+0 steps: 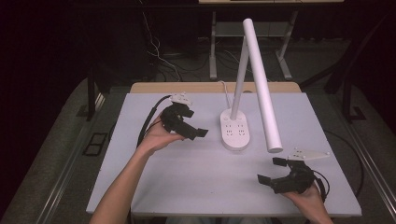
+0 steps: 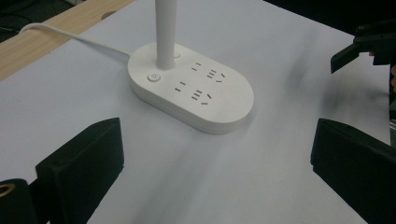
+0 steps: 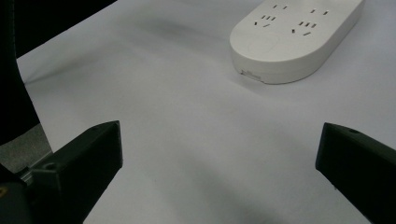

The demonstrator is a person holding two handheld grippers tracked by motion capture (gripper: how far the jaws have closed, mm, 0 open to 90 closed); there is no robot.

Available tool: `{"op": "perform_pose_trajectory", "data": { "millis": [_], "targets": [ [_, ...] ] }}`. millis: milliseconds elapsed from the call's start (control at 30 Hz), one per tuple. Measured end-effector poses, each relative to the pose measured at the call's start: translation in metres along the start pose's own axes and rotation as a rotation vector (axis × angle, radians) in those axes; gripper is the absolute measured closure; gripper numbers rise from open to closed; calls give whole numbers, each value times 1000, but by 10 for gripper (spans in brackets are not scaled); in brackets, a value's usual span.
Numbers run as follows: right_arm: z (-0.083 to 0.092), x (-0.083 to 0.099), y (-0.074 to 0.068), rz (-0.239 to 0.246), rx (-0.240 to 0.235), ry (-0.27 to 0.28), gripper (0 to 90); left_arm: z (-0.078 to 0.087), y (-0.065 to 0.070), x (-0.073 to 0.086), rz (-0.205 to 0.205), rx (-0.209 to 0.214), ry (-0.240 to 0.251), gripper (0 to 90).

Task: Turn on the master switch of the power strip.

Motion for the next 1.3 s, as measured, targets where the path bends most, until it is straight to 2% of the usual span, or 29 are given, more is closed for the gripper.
{"op": "perform_pose_trajectory", "data": {
  "millis": [433,833,1067,1200,1233,1267,1300],
  "targets": [
    [0,0,0,-1,0,-3,1,-14,-10,-19,-13,6,-22,20],
    [0,1,0,-3,-3,-4,1,-29,-25,-30,6,-16,-29,24],
    [-1,1,0,0,-4,-10,1,-40,-28,-35,20,-28,-42,25],
    [0,1,0,-2,-4,-12,1,-46,-31,-40,24,-36,-48,28],
    [0,1,-1,-5,-6,-12,1,-47,-33,-41,15,-35,-58,33],
    [0,1,0,-5,-6,-12,1,-50,-33,-42,40,-41,-45,40],
    [0,1,0,-4,-7,-11,1,-51,-34,-42,35,-38,-51,44]
  ]
}}
Point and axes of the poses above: each handheld gripper's, and its own axes: z roughly backward along the jaws, x roughly out of its underside, y roughly to its right, the point moved 2 cm from there along -z, roughly forward along the jaws, and after that the axes turned 6 degrees about -z, right-handed, at the moved point
